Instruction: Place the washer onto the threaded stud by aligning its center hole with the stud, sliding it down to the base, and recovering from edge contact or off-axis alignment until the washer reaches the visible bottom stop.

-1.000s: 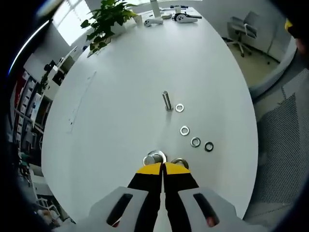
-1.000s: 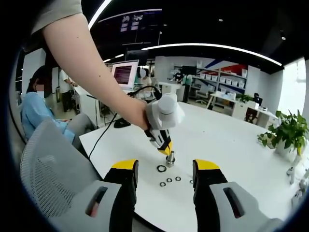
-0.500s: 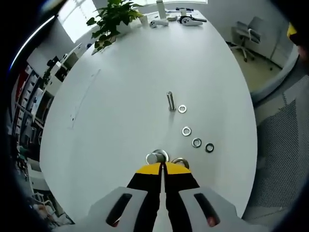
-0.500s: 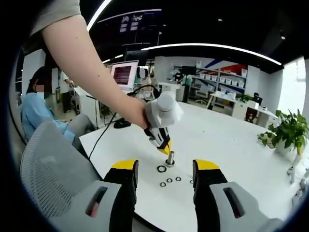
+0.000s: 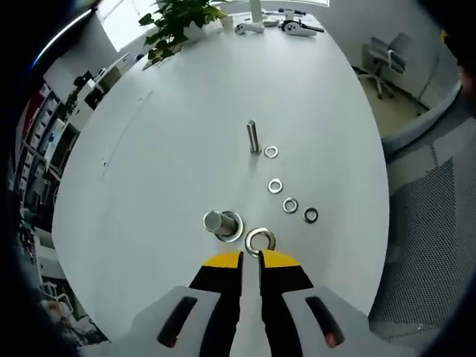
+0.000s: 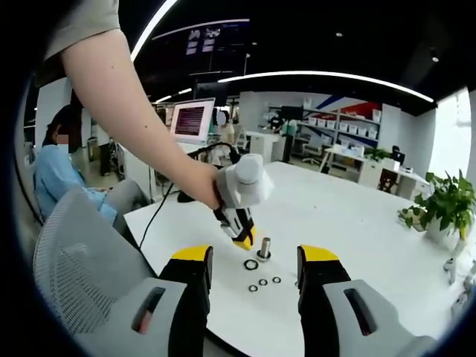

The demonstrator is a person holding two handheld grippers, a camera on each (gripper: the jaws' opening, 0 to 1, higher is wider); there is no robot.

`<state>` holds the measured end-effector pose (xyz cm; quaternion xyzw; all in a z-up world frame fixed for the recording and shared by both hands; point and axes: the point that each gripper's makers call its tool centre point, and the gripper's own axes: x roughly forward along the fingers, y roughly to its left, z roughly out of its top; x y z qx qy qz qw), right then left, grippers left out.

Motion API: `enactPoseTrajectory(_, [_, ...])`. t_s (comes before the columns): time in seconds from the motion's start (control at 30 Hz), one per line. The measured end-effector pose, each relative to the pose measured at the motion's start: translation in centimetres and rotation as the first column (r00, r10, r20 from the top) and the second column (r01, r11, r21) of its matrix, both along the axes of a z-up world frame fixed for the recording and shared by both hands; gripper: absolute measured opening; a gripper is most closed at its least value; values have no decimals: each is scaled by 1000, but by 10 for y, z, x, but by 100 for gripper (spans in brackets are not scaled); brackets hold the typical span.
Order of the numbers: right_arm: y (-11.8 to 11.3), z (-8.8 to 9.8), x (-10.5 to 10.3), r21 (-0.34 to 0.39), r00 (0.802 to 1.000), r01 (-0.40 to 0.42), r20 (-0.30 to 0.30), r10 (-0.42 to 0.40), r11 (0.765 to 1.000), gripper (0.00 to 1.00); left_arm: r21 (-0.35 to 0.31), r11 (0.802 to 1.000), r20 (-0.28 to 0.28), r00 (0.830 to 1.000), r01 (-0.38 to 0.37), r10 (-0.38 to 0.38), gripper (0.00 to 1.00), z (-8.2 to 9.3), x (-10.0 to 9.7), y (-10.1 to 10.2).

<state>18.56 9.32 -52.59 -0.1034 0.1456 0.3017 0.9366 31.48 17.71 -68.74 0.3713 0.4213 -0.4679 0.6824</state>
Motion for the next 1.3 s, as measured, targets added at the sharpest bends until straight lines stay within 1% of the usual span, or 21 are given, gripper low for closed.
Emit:
enactPoseTrajectory(0.17, [2,0,-1,-10,1000,-11,5,11,1000,48,5,1000,-7,1000,0,0,6,-3,-4,2])
enactPoseTrajectory(0.27, [3,-1,-2,-13,1000,-16,5,16,1000,48,10,1000,-12,1000,-3,3,6,-7,-6,3])
enactPoseTrajectory(0.73, [3,-3,-2,-26,1000,-19,-2,19,999,48,50,999,-66,998,-7,10,7,-27,-17,11])
enactPoseTrajectory(1.07, [1,-5,-2,-31,1000,-13,-4,13,999,48,62,998,-89,996,-5,10,8,-35,-22,11])
enactPoseTrajectory(1.17, [1,-4,-1,-27,1000,-10,-5,10,1000,48,82,996,-91,996,22,-14,8,-37,-23,12])
enactPoseTrajectory(1.3, [1,-5,-1,-28,1000,-9,-6,9,1000,48,82,997,-94,996,9,-2,8,-37,-19,13])
